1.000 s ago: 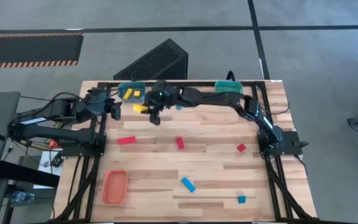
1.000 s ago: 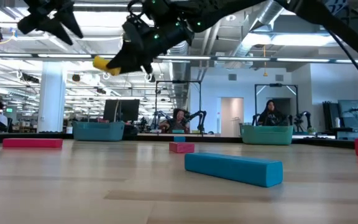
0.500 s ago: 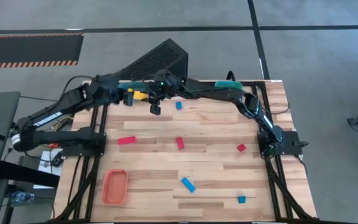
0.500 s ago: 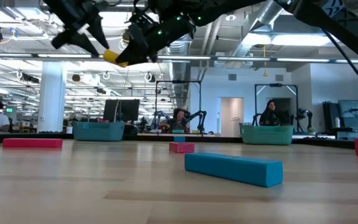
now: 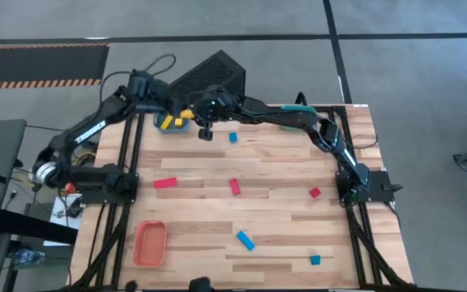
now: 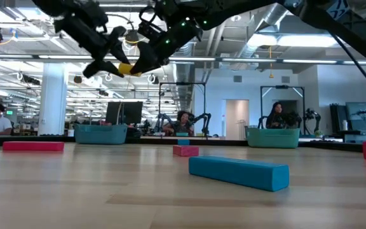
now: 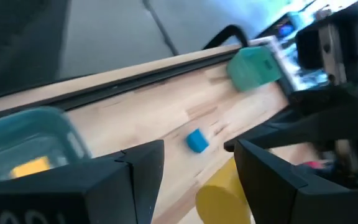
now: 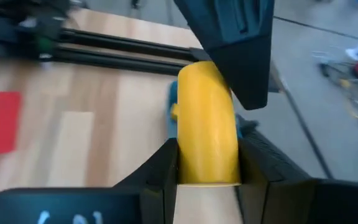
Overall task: Sort & place blocks by color
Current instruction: Put the yellow block into the blue bin
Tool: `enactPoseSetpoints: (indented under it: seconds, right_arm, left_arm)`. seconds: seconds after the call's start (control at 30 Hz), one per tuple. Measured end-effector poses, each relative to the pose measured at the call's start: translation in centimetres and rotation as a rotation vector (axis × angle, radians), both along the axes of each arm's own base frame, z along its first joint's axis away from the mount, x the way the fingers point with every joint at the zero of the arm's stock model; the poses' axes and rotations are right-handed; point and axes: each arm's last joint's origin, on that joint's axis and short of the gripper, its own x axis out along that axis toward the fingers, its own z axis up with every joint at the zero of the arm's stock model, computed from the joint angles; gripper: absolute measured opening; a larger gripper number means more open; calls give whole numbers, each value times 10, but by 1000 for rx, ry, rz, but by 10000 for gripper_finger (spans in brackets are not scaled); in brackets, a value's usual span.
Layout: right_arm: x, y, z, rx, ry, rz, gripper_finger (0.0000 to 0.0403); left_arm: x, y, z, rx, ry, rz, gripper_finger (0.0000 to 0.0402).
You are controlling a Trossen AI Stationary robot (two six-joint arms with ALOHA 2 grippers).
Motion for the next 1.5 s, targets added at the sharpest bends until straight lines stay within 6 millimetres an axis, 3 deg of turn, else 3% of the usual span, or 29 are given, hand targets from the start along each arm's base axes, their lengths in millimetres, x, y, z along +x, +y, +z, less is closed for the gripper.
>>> enactPoseSetpoints:
  seconds: [0.3, 0.5, 0.67, 1.1, 1.33, 1.5]
  right_arm:
    - [-6, -23, 6, -68, -48, -149, 127]
    - [-11, -34, 6, -74, -45, -273, 127]
    - [-13, -38, 5, -56, -44, -293, 127]
    - [-15, -44, 11, -68, -88, -336, 128]
    - [-15, -45, 11, -113, -74, -317, 128]
    - [-15, -45, 11, -74, -95, -336, 154]
  left_arm:
    - [10, 63, -27, -165, -349, -179, 203]
    - [21, 81, -42, -142, -394, -210, 255]
    - [26, 88, -37, -42, -456, -241, 262]
    - [24, 92, -28, 3, -519, -235, 191]
    - [23, 95, -28, 42, -506, -182, 102]
    - [18, 97, -28, 58, -502, -172, 99]
